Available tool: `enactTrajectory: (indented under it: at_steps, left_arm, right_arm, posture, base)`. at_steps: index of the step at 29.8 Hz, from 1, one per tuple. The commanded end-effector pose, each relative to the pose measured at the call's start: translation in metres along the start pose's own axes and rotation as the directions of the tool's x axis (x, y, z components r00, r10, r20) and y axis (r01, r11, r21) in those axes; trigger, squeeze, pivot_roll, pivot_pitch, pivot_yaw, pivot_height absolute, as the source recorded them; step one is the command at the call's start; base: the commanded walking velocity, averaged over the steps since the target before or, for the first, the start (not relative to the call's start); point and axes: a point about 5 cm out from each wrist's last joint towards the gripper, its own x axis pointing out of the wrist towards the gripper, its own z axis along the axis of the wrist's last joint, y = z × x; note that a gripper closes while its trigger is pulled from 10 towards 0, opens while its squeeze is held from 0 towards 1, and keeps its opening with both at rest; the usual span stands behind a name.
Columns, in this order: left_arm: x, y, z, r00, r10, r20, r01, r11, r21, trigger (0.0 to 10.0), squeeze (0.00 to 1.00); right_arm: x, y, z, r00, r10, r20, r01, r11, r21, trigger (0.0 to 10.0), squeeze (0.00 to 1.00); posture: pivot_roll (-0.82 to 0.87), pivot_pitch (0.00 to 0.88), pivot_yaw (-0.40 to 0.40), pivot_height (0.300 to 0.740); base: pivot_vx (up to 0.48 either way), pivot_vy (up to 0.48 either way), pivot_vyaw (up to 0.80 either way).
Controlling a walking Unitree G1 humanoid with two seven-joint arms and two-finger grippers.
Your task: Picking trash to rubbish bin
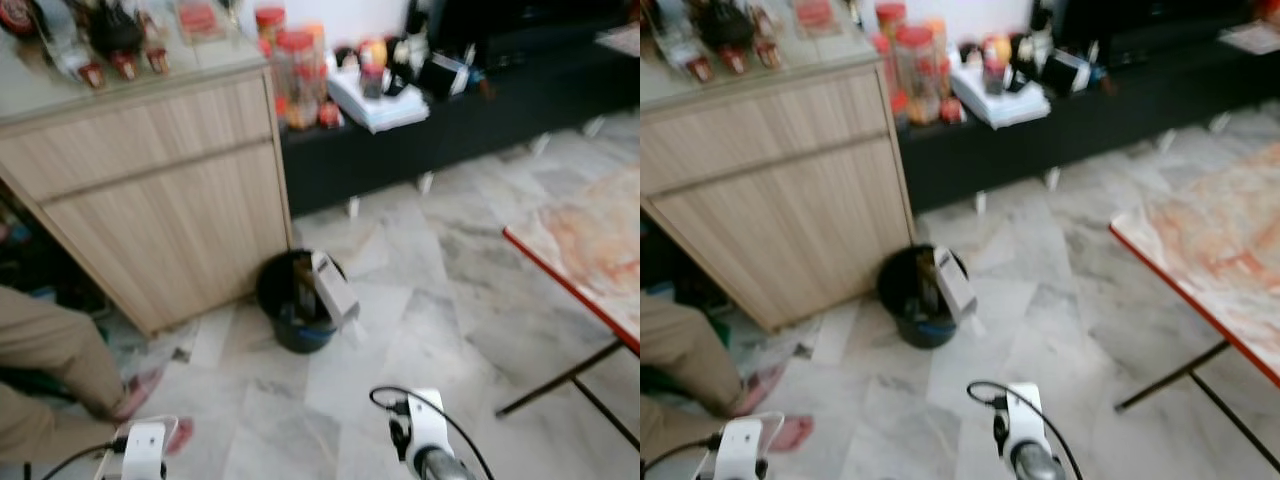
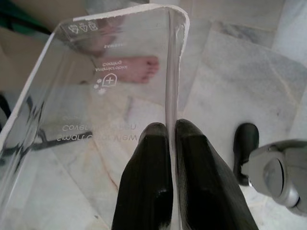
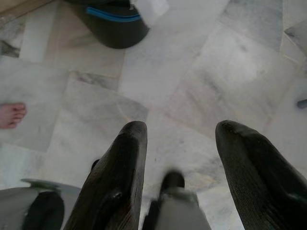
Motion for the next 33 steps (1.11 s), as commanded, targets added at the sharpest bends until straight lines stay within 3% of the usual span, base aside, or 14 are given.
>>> enactTrajectory:
  at_steps: [1, 33]
  left_arm:
    - [-0.0007, -0.004, -0.0043, 1.0, -0.006, -0.013, 0.006, 1.0, -0.011, 10.0, 0.0]
    - [-0.0006, -0.0042, -0.0039, 1.0, -0.017, -0.013, 0.017, 1.0, 0.012, 10.0, 0.0]
  right_arm:
    - [-0.0011, -0.0051, -0.0051, 1.0, -0.016, -0.02, 0.016, 1.0, 0.005, 10.0, 0.0]
    - [-0.0011, -0.0039, -0.0049, 1.0, 0.001, -0.019, -0.001, 1.0, -0.005, 10.0, 0.0]
  posture:
    - [0.16, 0.133, 0.052, 0.74]
    - [0.15, 0.11, 0.053, 0.74]
  base:
    - [0.412, 0.0, 0.0]
    - [0.413, 0.0, 0.0]
